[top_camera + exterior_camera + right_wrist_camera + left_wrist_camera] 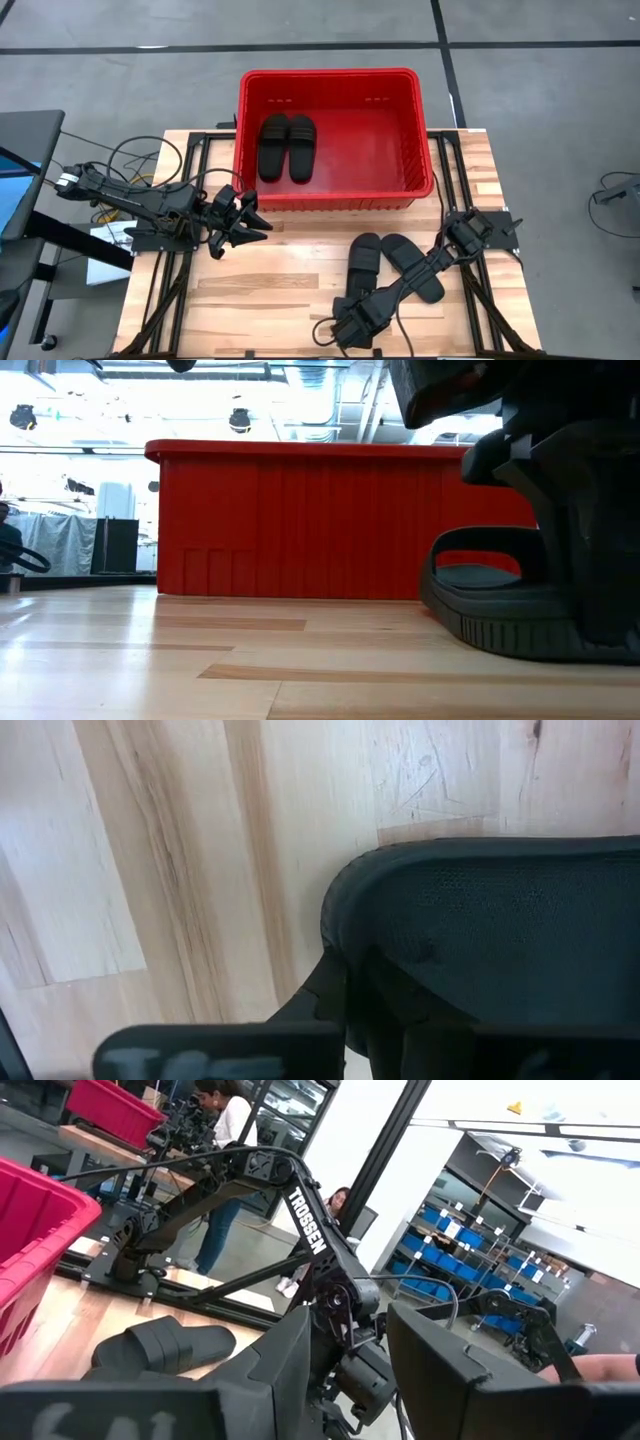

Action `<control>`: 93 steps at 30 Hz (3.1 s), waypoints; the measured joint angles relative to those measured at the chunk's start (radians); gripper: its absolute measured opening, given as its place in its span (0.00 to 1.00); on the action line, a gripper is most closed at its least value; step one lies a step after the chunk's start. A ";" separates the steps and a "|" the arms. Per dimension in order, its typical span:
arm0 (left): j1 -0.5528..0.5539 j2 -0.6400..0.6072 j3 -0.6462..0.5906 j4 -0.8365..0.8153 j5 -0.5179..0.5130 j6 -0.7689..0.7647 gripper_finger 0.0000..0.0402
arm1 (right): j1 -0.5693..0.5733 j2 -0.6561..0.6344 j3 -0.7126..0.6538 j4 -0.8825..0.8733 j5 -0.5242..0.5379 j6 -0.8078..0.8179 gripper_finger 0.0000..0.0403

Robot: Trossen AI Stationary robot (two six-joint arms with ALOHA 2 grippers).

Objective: Pick and place slides into bin
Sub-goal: Put the black slide into the red container

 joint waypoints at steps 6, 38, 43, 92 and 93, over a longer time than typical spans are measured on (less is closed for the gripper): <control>0.000 0.000 0.000 -0.004 0.000 0.000 0.31 | 0.000 0.002 0.030 -0.070 -0.012 -0.036 0.00; 0.000 0.000 0.000 -0.019 -0.004 -0.007 0.31 | 0.002 -0.002 0.459 -0.520 0.061 -0.115 0.00; 0.000 0.000 0.000 -0.020 -0.004 -0.012 0.31 | 0.002 -0.008 0.528 -0.520 0.050 -0.147 0.00; 0.000 0.000 0.000 -0.119 -0.072 0.022 0.31 | -0.317 -0.432 0.610 -0.375 0.367 -0.610 0.00; 0.000 0.000 0.000 -0.119 -0.078 0.023 0.31 | -0.339 -0.432 0.610 -0.387 0.360 -0.634 0.00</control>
